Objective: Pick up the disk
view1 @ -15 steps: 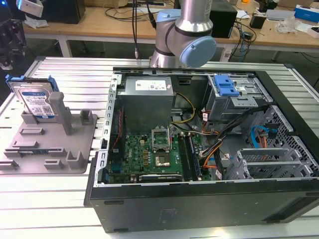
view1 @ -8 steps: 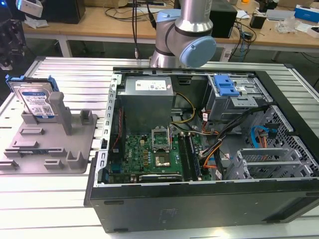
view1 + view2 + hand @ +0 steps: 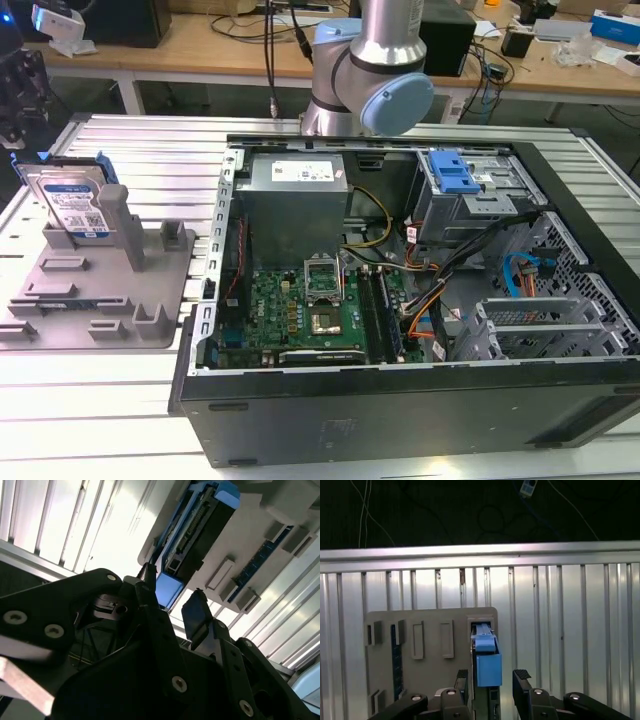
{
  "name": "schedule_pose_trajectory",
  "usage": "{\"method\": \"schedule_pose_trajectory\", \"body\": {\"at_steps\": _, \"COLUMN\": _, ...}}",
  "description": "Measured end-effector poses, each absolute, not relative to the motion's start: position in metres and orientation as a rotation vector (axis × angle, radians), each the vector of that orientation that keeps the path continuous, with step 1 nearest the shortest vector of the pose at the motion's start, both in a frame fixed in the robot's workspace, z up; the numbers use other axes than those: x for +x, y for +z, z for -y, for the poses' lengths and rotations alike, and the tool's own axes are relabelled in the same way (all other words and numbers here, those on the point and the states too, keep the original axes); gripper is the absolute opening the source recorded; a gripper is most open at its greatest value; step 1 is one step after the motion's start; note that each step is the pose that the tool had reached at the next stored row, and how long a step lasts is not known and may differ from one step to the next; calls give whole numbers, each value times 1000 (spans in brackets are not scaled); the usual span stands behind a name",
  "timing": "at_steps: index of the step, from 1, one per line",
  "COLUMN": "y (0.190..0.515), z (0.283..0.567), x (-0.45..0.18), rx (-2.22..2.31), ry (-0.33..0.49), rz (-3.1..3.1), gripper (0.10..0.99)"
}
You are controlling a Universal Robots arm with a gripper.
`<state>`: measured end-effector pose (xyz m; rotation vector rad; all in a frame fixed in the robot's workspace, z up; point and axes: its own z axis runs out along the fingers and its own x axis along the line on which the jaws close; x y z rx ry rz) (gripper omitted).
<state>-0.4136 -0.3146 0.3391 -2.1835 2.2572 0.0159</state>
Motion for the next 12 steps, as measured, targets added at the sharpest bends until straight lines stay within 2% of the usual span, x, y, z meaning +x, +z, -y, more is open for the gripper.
{"method": "schedule_pose_trajectory", "body": {"at_steps": 12, "y": 324, "z": 315, "x": -415, "rx": -2205, "ry": 9, "rz": -2242, "gripper": 482}}
